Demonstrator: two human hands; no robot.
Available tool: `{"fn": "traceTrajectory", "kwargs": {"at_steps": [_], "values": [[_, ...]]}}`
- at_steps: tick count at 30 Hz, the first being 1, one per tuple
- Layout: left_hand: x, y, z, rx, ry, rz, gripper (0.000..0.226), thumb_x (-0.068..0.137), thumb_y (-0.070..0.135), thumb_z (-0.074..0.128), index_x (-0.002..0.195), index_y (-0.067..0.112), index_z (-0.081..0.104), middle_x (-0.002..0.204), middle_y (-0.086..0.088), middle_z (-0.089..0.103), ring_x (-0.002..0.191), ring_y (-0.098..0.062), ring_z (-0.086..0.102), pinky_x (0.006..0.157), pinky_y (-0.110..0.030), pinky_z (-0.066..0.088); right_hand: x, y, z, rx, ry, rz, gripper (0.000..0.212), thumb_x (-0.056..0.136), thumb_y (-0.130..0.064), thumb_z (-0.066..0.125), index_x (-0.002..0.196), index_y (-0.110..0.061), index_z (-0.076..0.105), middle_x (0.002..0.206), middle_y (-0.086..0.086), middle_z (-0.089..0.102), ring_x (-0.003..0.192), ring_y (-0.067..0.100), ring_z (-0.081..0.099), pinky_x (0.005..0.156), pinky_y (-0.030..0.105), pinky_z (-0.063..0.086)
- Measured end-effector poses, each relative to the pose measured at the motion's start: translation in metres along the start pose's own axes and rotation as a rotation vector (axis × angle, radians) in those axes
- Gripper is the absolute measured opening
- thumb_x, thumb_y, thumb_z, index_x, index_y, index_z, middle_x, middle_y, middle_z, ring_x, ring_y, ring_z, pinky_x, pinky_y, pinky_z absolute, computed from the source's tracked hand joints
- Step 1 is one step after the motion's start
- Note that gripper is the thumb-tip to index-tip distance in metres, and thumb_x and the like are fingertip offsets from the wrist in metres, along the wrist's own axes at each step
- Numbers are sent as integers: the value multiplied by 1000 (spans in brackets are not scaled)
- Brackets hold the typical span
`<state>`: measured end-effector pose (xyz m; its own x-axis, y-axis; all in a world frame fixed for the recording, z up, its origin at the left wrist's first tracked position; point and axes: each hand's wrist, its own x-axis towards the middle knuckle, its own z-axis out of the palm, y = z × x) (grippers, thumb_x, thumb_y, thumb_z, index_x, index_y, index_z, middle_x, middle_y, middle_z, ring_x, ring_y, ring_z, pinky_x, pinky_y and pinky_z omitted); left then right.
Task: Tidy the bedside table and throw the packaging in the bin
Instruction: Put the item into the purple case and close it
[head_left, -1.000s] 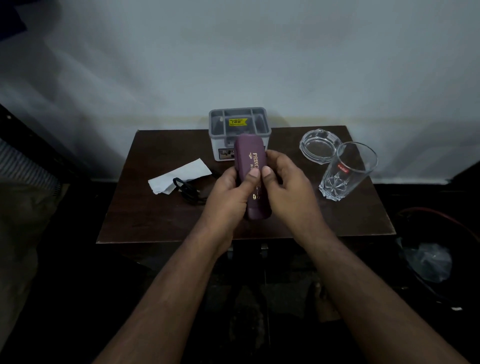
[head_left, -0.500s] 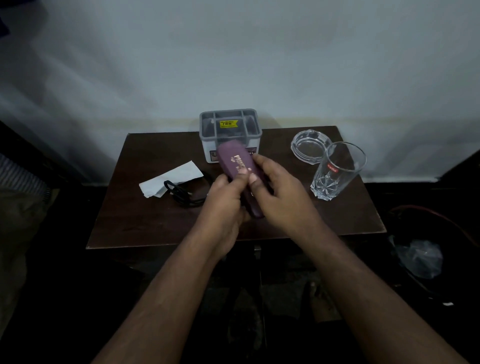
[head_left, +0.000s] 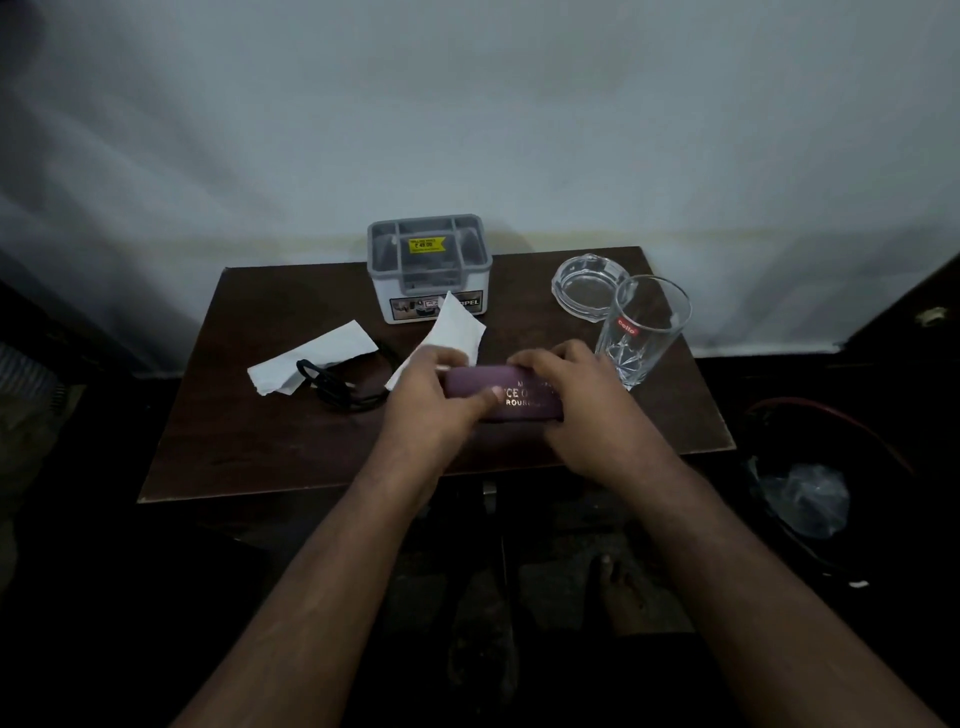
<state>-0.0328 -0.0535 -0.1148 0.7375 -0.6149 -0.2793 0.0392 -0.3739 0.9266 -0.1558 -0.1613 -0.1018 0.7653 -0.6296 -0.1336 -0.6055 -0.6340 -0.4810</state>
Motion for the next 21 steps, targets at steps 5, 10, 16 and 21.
{"fn": "traceTrajectory", "kwargs": {"at_steps": [5, 10, 16, 21], "values": [[-3, -2, 14, 319, -120, -7, 52, 81, 23, 85, 126, 22, 60, 114, -3, 66, 104, -23, 67, 95, -44, 57, 1, 13, -3, -115, -76, 50, 72, 86, -2, 61, 145, -40, 47, 136, 2, 45, 126, 28, 42, 106, 49, 46], [-3, 0, 15, 337, -178, -6, 55, 85, 27, 81, 134, 21, 57, 116, -3, 68, 106, -22, 67, 97, -43, 55, 9, 12, 3, -183, -81, 51, 67, 88, -8, 62, 146, -38, 46, 136, 5, 45, 128, 31, 44, 102, 48, 48], [1, 3, 15, 292, -218, -53, 51, 91, 34, 76, 136, 20, 56, 117, 3, 64, 108, -17, 64, 98, -37, 55, 17, 4, 14, -273, -93, 87, 57, 93, -14, 59, 146, -30, 44, 141, 9, 42, 136, 32, 39, 111, 48, 36], [3, 3, 13, 234, -112, -55, 51, 90, 40, 74, 135, 19, 61, 126, -1, 68, 115, -19, 65, 103, -42, 53, 20, -12, 21, -303, -40, 97, 49, 97, -18, 55, 144, -24, 44, 145, 10, 40, 139, 31, 36, 114, 48, 29]]}}
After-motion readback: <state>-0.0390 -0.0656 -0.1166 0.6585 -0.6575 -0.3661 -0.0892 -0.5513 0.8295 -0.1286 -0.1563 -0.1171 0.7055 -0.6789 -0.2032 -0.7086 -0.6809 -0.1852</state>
